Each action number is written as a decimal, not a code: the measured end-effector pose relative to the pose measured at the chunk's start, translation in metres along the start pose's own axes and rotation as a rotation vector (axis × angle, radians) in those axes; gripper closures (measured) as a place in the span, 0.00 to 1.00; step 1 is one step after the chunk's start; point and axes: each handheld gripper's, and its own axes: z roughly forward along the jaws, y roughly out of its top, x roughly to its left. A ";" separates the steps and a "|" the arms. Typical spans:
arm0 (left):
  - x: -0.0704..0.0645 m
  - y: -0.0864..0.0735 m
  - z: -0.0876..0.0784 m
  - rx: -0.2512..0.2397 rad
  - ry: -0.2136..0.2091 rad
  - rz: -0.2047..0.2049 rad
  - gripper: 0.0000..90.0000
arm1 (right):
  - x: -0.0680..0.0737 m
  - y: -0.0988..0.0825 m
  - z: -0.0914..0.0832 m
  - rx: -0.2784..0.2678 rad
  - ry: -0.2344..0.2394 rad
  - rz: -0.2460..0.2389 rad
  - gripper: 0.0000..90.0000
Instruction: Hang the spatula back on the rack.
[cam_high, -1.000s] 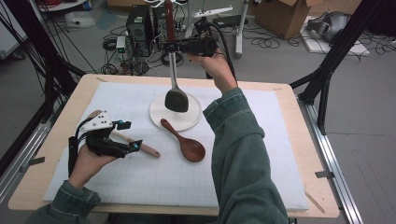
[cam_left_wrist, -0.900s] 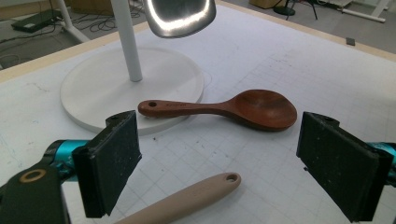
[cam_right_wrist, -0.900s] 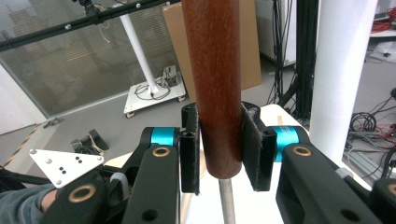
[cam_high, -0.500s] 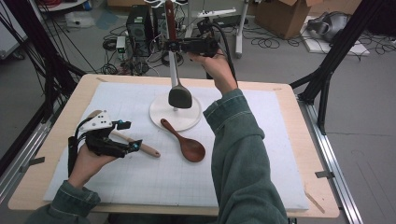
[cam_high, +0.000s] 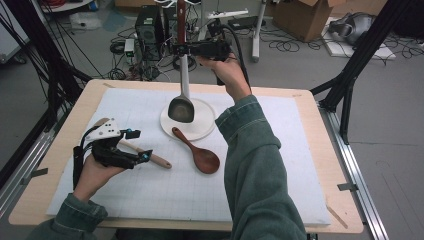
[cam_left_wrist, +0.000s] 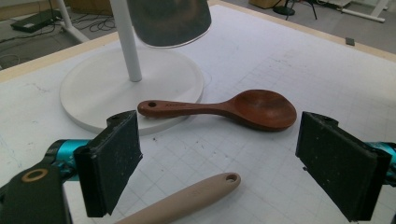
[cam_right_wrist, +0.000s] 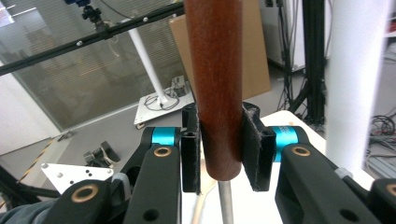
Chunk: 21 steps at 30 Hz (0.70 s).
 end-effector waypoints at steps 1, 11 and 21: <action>0.000 0.000 0.000 -0.002 0.000 -0.001 0.16 | 0.001 0.000 0.001 0.003 0.003 0.003 0.81; 0.001 0.000 -0.001 -0.005 0.001 -0.003 0.16 | 0.002 0.002 0.006 0.008 0.006 0.013 0.81; 0.001 0.000 0.000 -0.004 -0.001 -0.003 0.16 | 0.002 0.001 0.011 0.021 -0.010 0.008 0.81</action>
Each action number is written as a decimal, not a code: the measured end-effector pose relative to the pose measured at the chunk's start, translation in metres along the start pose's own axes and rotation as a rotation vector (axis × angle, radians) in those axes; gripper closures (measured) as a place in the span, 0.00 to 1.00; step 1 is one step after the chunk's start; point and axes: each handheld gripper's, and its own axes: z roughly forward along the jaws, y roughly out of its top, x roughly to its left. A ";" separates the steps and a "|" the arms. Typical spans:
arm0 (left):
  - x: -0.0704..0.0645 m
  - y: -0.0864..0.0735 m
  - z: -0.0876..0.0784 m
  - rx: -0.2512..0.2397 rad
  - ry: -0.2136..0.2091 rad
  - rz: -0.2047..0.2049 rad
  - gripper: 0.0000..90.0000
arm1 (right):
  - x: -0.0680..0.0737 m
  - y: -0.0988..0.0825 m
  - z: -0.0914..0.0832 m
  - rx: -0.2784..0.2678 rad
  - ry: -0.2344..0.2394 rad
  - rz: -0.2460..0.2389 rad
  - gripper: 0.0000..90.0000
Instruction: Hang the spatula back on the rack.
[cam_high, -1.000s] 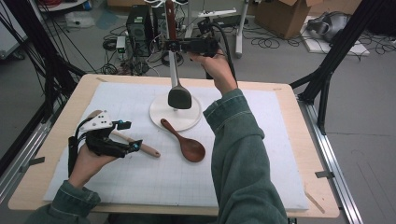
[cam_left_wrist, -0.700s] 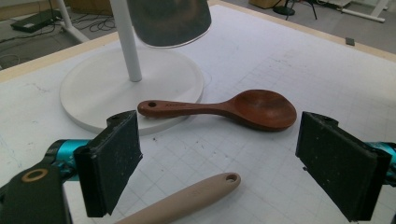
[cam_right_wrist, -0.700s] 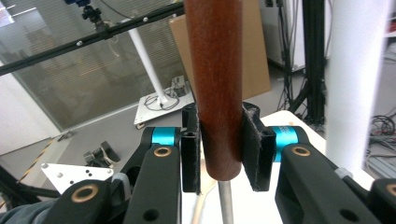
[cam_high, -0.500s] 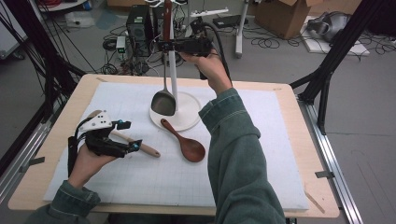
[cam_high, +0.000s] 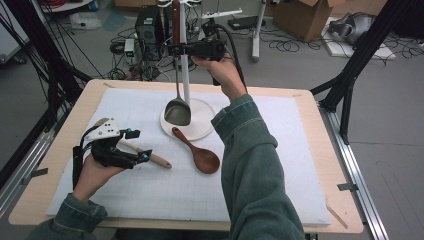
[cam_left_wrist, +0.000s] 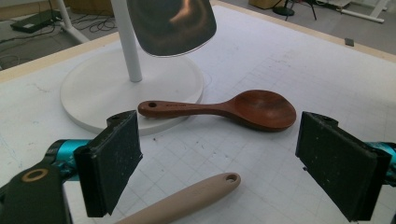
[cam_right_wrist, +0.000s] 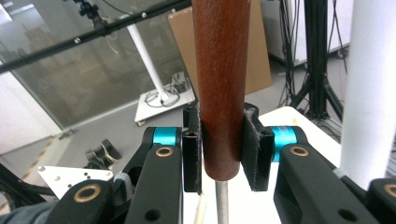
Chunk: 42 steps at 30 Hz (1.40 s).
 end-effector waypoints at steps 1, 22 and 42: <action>0.000 0.000 0.000 0.001 -0.001 -0.002 0.16 | 0.001 0.000 0.000 0.004 -0.010 -0.003 0.81; 0.002 0.000 -0.003 0.000 0.011 0.002 0.16 | 0.008 0.000 -0.018 -0.018 -0.135 -0.059 0.71; 0.004 -0.001 -0.003 0.002 0.012 0.000 0.16 | 0.016 -0.007 -0.035 -0.014 -0.122 -0.079 0.80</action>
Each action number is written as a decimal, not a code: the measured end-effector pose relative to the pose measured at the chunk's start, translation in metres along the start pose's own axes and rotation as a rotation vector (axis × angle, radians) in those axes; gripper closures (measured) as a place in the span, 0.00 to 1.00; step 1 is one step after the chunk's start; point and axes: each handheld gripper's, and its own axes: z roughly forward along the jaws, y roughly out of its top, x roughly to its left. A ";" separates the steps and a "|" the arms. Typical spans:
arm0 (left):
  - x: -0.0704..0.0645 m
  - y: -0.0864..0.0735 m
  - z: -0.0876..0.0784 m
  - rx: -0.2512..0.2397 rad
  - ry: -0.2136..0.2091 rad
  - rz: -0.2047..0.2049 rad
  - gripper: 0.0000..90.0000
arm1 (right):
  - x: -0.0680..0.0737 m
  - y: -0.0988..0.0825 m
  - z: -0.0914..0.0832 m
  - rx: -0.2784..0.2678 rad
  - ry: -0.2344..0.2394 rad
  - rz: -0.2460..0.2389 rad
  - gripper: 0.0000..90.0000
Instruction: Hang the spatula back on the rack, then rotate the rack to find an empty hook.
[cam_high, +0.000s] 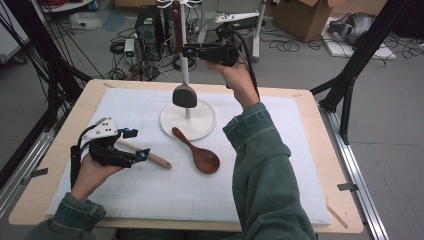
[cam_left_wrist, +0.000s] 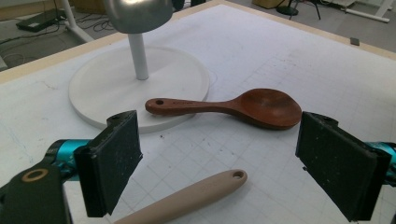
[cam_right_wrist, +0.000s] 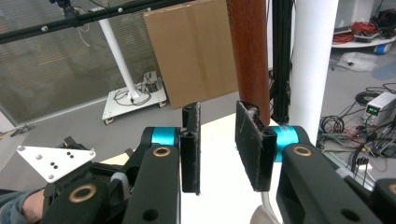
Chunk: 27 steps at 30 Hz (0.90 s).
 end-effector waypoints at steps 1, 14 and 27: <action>0.000 0.000 0.000 -0.001 -0.002 -0.003 0.16 | 0.001 0.000 -0.001 0.000 0.005 -0.005 0.83; 0.004 0.000 -0.003 -0.004 0.007 -0.002 0.16 | 0.006 0.011 -0.016 0.031 0.015 -0.040 1.00; 0.005 0.000 -0.004 -0.008 0.005 -0.006 0.16 | 0.006 0.053 -0.039 -0.019 -0.049 -0.067 1.00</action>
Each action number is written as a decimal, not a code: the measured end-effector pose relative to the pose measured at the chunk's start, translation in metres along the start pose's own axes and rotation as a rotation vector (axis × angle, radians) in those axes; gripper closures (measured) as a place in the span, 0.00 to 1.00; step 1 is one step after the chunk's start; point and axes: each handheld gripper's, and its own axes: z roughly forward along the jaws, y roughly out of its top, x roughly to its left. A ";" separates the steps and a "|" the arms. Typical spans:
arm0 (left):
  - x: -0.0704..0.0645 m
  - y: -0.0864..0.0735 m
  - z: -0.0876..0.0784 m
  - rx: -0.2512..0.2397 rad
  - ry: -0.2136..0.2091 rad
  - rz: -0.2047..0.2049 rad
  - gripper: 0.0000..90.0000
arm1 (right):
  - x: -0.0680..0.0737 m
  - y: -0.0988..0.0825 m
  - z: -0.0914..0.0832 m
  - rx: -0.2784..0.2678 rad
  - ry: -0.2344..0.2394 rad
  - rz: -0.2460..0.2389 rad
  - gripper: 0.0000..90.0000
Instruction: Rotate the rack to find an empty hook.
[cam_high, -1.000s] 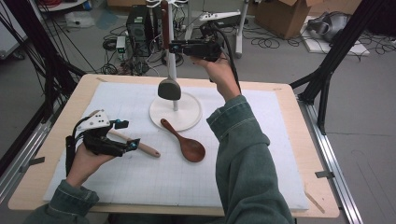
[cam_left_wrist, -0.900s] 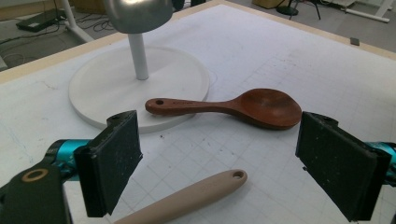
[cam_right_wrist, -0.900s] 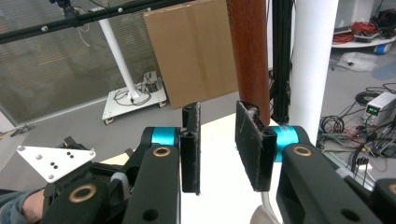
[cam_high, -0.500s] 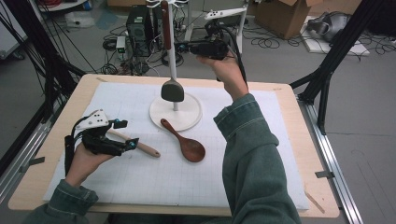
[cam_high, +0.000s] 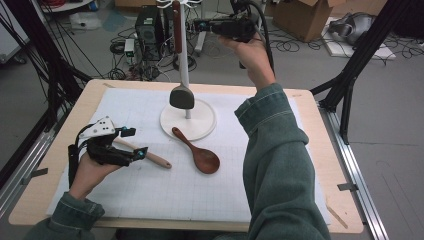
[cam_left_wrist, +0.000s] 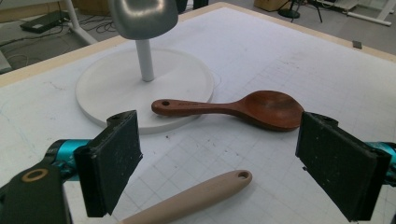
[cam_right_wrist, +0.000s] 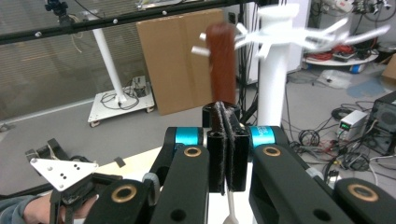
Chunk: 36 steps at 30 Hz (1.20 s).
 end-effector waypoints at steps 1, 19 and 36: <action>0.000 0.000 0.000 0.001 0.001 -0.001 0.16 | 0.000 0.003 -0.001 -0.006 -0.003 -0.001 1.00; 0.000 0.000 -0.001 -0.004 0.000 -0.005 0.16 | -0.021 0.016 -0.005 -0.044 -0.050 0.010 1.00; 0.000 0.001 -0.003 -0.008 0.000 -0.002 0.16 | -0.009 0.025 0.008 -0.036 -0.024 -0.014 1.00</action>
